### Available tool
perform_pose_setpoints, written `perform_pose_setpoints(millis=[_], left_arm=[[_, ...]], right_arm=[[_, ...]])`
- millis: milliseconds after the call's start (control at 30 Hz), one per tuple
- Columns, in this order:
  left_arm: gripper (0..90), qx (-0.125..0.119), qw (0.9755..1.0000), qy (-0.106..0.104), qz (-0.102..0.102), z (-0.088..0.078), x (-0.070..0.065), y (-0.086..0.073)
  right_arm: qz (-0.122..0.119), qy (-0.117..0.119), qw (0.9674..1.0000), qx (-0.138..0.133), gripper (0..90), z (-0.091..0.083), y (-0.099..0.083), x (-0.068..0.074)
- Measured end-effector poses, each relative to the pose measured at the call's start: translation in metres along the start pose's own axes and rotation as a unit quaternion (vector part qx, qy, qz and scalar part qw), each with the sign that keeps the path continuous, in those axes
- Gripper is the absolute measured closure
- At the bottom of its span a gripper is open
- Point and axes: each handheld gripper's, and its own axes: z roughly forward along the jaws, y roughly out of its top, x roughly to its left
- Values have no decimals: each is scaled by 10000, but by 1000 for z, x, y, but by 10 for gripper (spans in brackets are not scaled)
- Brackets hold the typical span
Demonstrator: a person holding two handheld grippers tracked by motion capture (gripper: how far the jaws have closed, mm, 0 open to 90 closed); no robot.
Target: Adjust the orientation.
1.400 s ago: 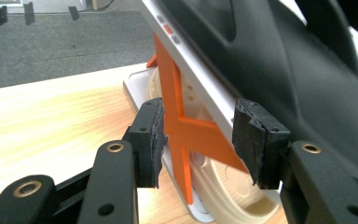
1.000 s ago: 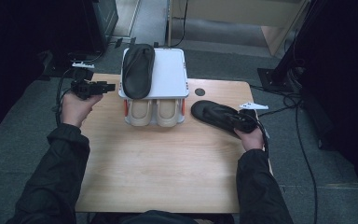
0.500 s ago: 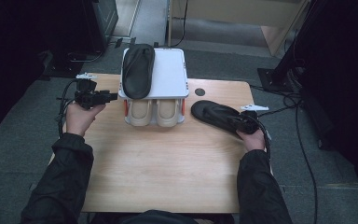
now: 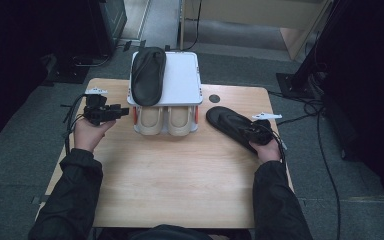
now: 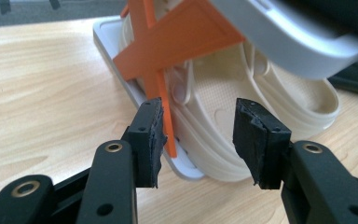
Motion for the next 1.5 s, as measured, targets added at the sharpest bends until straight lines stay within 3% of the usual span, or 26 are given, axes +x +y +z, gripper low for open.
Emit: perform_pose_setpoints(millis=[133,267,367,467,567,700,1033,1233,1500], left_arm=[[528,-92,10000,10,-12,-1,0,-4],[525,-169,9998,-77,-37,-2,0,-8],[523,-105,9999,-96,96,1,-4,-10],[523,-100,9996,-162,203,2,-7,-10],[523,-161,9994,-276,147,1,-8,-10],[523,-257,9991,-302,142,-3,-8,-9],[522,-159,9995,-255,113,-1,-4,-10],[522,-103,9995,-250,147,1,-4,-11],[522,-207,9990,-351,173,-1,-6,-10]], right_arm=[[-75,82,9999,58,860,1,1,7],[-298,167,9994,112,854,3,2,19],[-355,246,9990,140,853,6,4,26],[-354,310,9987,179,852,7,5,31],[-364,347,9986,190,844,9,6,35],[-383,424,9982,190,825,13,8,42],[-290,501,9981,213,746,25,14,60],[-271,497,9982,194,720,23,16,59],[-198,332,9989,-250,705,3,24,44]])
